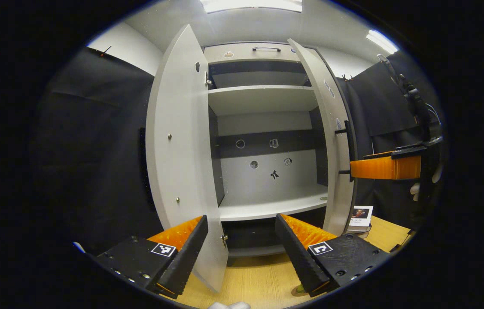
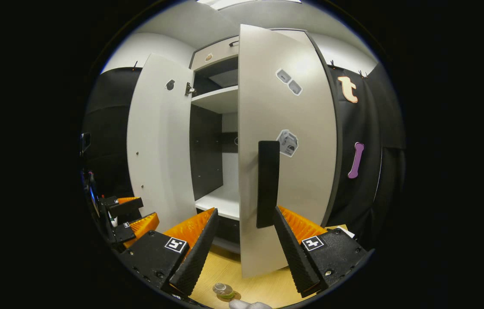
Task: Grasp the bottle in the cabinet with the left hand and place it on the coaster, then close the right door with the right hand and the left door with the left hand.
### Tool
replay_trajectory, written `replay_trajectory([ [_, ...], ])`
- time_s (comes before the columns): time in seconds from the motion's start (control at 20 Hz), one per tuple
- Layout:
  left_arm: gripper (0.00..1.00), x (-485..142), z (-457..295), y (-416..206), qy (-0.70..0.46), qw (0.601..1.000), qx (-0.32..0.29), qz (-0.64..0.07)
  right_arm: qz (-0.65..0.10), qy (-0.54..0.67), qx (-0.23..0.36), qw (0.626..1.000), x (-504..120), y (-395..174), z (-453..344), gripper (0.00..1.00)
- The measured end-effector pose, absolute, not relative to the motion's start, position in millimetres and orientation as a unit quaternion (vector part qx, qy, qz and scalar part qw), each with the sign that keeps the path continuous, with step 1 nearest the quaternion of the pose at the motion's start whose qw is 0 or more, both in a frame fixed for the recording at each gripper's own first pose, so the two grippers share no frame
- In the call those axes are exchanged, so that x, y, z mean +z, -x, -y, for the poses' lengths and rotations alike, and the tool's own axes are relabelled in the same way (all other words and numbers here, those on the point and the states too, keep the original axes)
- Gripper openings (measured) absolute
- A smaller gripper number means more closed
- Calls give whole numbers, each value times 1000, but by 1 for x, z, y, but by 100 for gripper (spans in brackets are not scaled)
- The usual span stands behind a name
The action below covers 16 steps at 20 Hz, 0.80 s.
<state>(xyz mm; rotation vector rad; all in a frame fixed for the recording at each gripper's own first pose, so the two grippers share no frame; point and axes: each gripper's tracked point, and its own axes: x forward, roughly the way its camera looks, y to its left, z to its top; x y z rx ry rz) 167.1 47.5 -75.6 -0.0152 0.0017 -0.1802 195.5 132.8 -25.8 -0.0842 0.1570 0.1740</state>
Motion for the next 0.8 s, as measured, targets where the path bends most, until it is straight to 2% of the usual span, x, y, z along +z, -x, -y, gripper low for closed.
replay_trajectory([
  [0.2,96,-65,-84,-164,5,998,-66,7,-84,31,112,990,-37,-187,-154,80],
  [0.4,96,-46,-153,-166,5,1000,-6,28,-96,31,120,988,-51,-176,-166,80],
  [0.6,96,-42,-227,-177,10,998,60,33,-108,24,116,987,-60,-166,-166,80],
  [0.8,96,-45,-266,-203,18,995,93,18,-108,24,87,990,-59,-157,-150,80],
])
